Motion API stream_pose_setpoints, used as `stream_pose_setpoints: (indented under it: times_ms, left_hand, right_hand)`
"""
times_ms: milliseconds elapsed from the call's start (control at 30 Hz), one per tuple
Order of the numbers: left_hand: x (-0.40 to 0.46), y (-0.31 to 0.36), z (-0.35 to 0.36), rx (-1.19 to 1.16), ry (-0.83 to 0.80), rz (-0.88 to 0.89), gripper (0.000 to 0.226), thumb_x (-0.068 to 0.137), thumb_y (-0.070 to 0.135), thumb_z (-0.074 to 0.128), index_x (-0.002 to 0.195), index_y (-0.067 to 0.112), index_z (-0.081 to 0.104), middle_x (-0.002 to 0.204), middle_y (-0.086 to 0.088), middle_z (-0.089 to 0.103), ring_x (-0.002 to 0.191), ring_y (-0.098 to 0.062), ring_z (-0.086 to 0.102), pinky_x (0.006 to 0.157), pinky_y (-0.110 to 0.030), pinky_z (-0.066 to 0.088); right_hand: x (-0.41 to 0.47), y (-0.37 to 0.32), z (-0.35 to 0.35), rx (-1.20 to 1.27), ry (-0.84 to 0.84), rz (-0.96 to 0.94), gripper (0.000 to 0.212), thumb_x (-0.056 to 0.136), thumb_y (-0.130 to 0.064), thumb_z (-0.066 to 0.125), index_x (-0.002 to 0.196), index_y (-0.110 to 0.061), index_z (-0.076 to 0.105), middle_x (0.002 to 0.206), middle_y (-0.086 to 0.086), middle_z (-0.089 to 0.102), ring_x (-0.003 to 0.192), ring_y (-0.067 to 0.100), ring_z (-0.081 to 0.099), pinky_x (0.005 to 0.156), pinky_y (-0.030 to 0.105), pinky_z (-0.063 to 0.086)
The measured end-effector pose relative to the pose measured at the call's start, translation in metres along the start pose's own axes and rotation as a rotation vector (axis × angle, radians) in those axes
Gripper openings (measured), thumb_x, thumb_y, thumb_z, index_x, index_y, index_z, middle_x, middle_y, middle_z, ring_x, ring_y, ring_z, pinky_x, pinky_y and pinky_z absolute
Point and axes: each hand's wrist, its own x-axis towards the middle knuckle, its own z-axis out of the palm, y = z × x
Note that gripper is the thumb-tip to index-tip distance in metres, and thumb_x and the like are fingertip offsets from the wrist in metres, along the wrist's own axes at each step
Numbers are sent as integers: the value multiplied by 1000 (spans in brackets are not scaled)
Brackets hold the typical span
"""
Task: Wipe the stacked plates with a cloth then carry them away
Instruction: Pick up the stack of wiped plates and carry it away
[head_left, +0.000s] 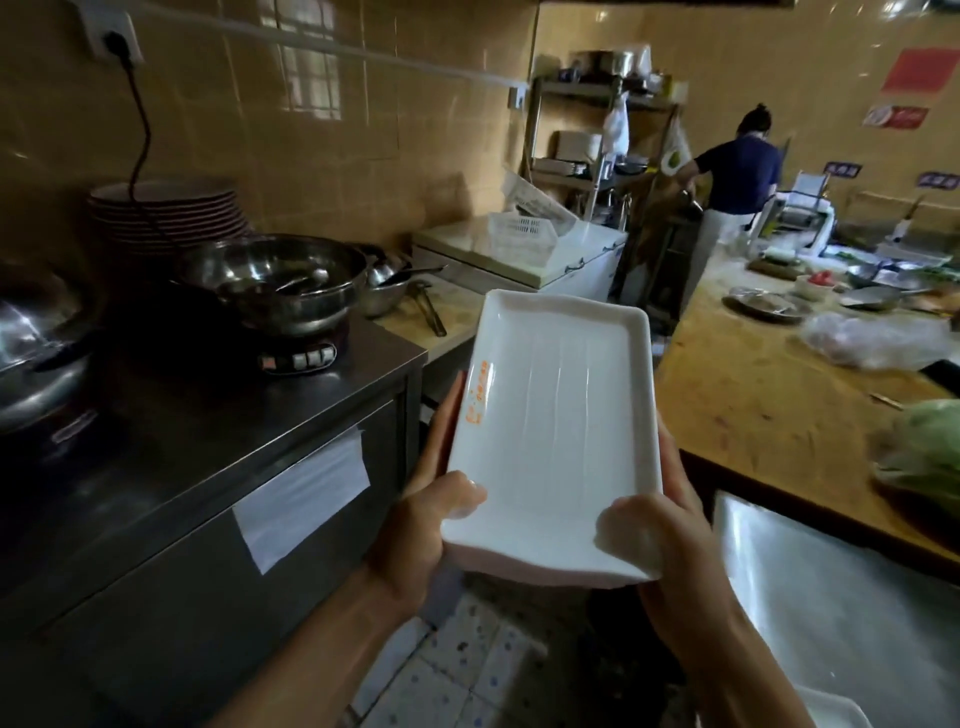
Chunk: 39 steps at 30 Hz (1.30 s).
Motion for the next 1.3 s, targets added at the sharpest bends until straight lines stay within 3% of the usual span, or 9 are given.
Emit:
stream_pose_setpoints:
  times_ms: [200, 400, 500, 633, 733, 1067, 1300]
  left_hand:
    - [77, -3, -57, -75, -59, -1, 80, 66, 21, 55, 138, 49, 36, 134, 4, 56, 121, -25, 54, 93, -43, 47]
    - [176, -27, -84, -52, -55, 11, 82, 61, 24, 55, 139, 45, 37, 135, 7, 54, 123, -21, 52, 94, -42, 45]
    - [239, -44, -86, -44, -41, 24, 79, 67, 14, 48, 141, 39, 36, 136, 2, 54, 123, -25, 52, 87, -39, 49]
    - [333, -61, -85, -30, -56, 26, 79, 69, 11, 45, 143, 36, 34, 136, 1, 54, 122, -24, 53, 95, -40, 48]
    - [400, -69, -84, -42, -72, 49, 79, 70, 10, 45, 143, 36, 34, 135, 1, 54, 121, -23, 54, 90, -35, 50]
    - [600, -124, -86, -99, -145, 71, 76, 70, 9, 45, 141, 36, 37, 134, 1, 56, 119, -21, 56, 83, -25, 52]
    - [774, -164, -87, -124, -227, 20, 80, 69, 9, 44, 142, 38, 35, 137, 8, 53, 121, -16, 54, 84, -25, 52]
  right_hand:
    - [81, 19, 30, -19, 51, -3, 79, 64, -14, 49, 137, -42, 39, 121, -6, 59, 103, 15, 62, 69, 26, 52]
    - [176, 52, 19, -35, 94, -6, 79, 64, -15, 49, 137, -43, 38, 105, -16, 63, 91, 5, 63, 62, 22, 52]
    - [235, 68, 1, -41, 99, -22, 79, 66, -16, 49, 140, -39, 34, 103, -19, 63, 92, 4, 63, 63, 21, 52]
    - [322, 78, -32, -40, 81, -29, 79, 67, -16, 50, 140, -41, 34, 110, -14, 62, 98, 12, 63, 67, 26, 54]
    - [384, 80, -55, -36, 76, -43, 79, 67, -15, 51, 138, -43, 36, 112, -9, 62, 100, 16, 63, 69, 29, 55]
    - [559, 118, -123, -79, 152, -34, 82, 63, -12, 50, 138, -41, 36, 106, -9, 61, 90, 9, 63, 62, 24, 53]
    - [702, 149, -177, -120, 282, -34, 80, 63, -11, 50, 135, -44, 40, 98, -19, 62, 85, 4, 63, 60, 22, 52]
